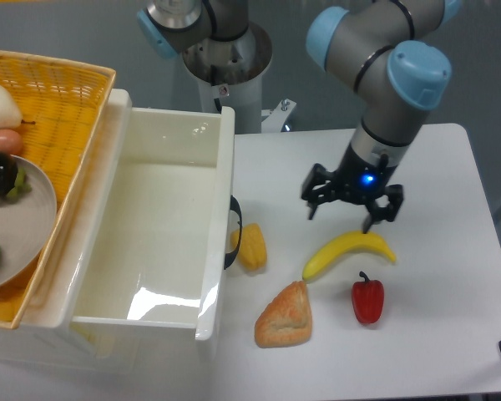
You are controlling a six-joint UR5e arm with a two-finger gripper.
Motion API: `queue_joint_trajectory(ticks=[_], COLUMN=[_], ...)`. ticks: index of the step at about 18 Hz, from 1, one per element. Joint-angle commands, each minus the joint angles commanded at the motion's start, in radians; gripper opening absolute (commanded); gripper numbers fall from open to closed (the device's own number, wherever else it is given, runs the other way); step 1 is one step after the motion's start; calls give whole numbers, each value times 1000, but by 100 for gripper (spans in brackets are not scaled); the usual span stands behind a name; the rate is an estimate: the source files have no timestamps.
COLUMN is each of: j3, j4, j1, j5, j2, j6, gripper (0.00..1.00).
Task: Slide the top white drawer open
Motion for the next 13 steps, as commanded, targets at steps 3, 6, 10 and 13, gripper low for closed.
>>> queue_joint_trajectory(ticks=[3,6,10,13], j3=[0,0,6,6], j4=[24,37,49,58], j1=[29,74,110,110], j5=[77,130,137,180], j2=[-32,-74,-104,-123], j6=[138,314,457,459], gripper=[100,100,100,100])
